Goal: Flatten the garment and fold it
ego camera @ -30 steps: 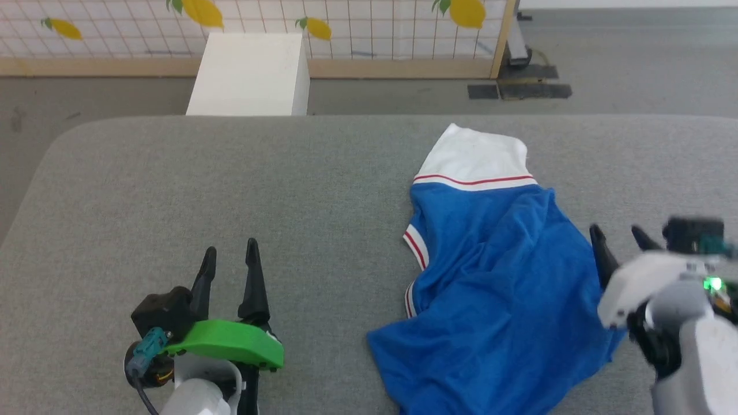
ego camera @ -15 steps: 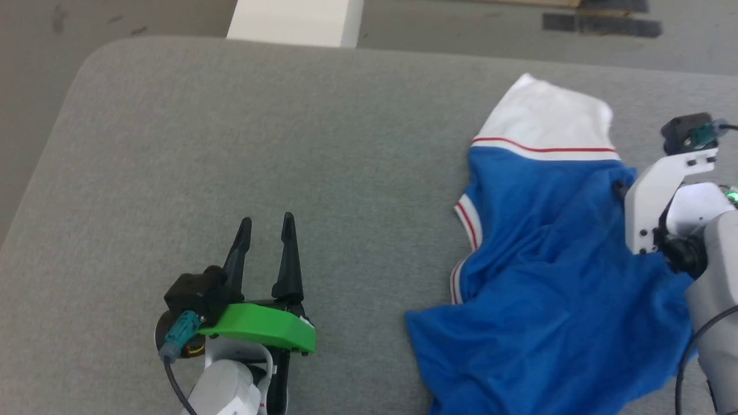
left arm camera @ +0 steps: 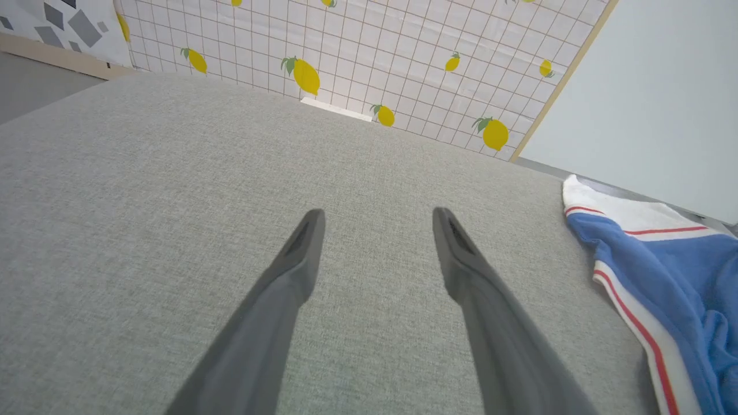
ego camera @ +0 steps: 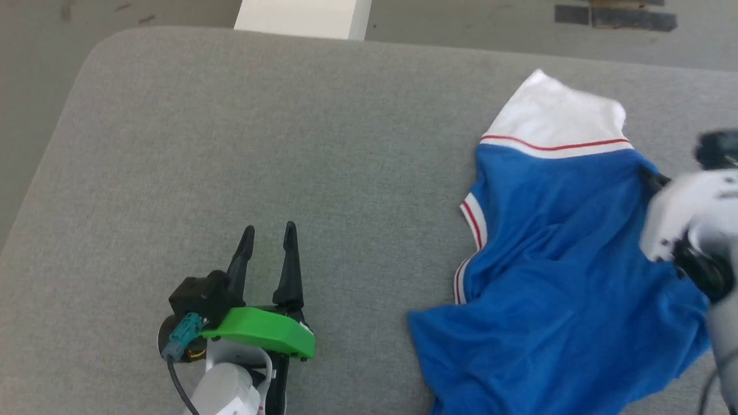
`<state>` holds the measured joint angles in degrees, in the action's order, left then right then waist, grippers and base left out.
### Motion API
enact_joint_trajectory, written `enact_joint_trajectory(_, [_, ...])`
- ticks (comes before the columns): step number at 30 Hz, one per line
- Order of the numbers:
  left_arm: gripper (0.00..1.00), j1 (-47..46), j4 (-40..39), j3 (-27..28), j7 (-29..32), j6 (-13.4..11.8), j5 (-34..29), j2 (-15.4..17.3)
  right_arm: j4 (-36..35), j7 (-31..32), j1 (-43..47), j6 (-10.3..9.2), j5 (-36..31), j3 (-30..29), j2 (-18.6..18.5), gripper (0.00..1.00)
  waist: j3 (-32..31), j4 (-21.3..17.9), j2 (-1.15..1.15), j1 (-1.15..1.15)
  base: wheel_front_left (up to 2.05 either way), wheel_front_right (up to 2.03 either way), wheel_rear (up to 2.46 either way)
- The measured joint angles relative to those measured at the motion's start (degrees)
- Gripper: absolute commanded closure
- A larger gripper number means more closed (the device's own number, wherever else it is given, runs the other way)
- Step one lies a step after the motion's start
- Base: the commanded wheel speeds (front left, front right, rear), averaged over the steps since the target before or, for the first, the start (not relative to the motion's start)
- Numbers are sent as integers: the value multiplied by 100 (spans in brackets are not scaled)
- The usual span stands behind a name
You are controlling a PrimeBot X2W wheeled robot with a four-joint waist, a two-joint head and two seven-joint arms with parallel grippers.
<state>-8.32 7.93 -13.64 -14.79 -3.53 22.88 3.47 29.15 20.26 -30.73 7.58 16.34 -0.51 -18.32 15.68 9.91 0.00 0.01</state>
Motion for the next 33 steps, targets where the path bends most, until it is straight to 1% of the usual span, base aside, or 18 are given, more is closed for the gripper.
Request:
enact_joint_trajectory(2, [0,8,55,14,0,41,-7,-5,-495,-105,520,0,236,-352,-24,100,-127,-63,0,0,0,0,0])
enact_joint_trajectory(4, [0,21,90,41,0,53,-5,-11,-984,7,1159,0,290,-595,-57,100,-239,-127,0,0,0,0,0])
enact_joint_trajectory(7, [0,71,129,65,0,98,-5,-15,-1670,472,2294,0,374,-924,76,100,-381,-251,0,0,0,0,0])
enact_joint_trajectory(8, [0,88,151,62,0,103,-5,-18,-1889,693,2696,0,409,-1014,178,100,-429,-297,0,0,0,0,0])
enact_joint_trajectory(11, [0,118,213,51,0,149,-2,-24,-2412,1284,3575,0,455,-1074,422,100,-552,-414,0,-1,0,0,0])
enact_joint_trajectory(14, [0,126,299,43,0,177,5,-24,-2761,1839,3975,-1,683,-998,521,100,-652,-527,0,-1,0,0,0])
enact_joint_trajectory(15, [0,127,332,30,1,196,10,-23,-2872,1882,4058,0,691,-1002,560,100,-691,-564,0,-1,0,0,0])
enact_joint_trajectory(16, [0,131,364,14,11,204,31,-23,-2953,1783,4093,-1,680,-1087,638,100,-730,-598,0,-1,0,0,0])
enact_joint_trajectory(17, [0,136,382,5,33,214,47,-24,-2994,1662,4100,-1,654,-1174,735,42,-760,-626,0,-1,0,0,0])
enact_joint_trajectory(18, [0,136,400,-24,70,252,74,-24,-3038,1475,4099,0,535,-1312,845,0,-800,-658,0,-1,0,0,0])
enact_joint_trajectory(20, [0,128,427,-130,243,356,137,-24,-3142,991,4021,0,354,-1722,1047,0,-883,-706,0,-1,0,0,0])
enact_joint_trajectory(24, [0,7,450,-515,864,549,359,-26,-3188,447,3712,-1,-211,-2294,1068,0,-1016,-763,0,-1,0,0,0])
enact_joint_trajectory(27, [0,-286,637,-958,1790,610,455,-34,-3170,358,3528,-1,-446,-2516,1114,0,-1070,-788,0,-1,0,0,0])
enact_joint_trajectory(28, [0,-404,749,-1112,2210,604,454,-37,-3166,359,3496,-1,-495,-2531,1132,0,-1071,-792,0,-1,0,0,0])
enact_joint_trajectory(29, [0,-502,867,-1213,2581,575,474,-47,-3158,359,3474,-1,-530,-2536,1151,0,-1066,-798,0,-1,0,0,0])
enact_joint_trajectory(31, [0,-653,1125,-1381,3260,383,487,-53,-3141,359,3412,-1,-559,-2525,1194,0,-1058,-820,0,-1,0,0,0])
enact_joint_trajectory(33, [0,-762,1388,-1546,3798,157,381,-51,-3134,359,3352,-1,-567,-2447,1224,0,-1036,-862,0,-1,0,0,0])
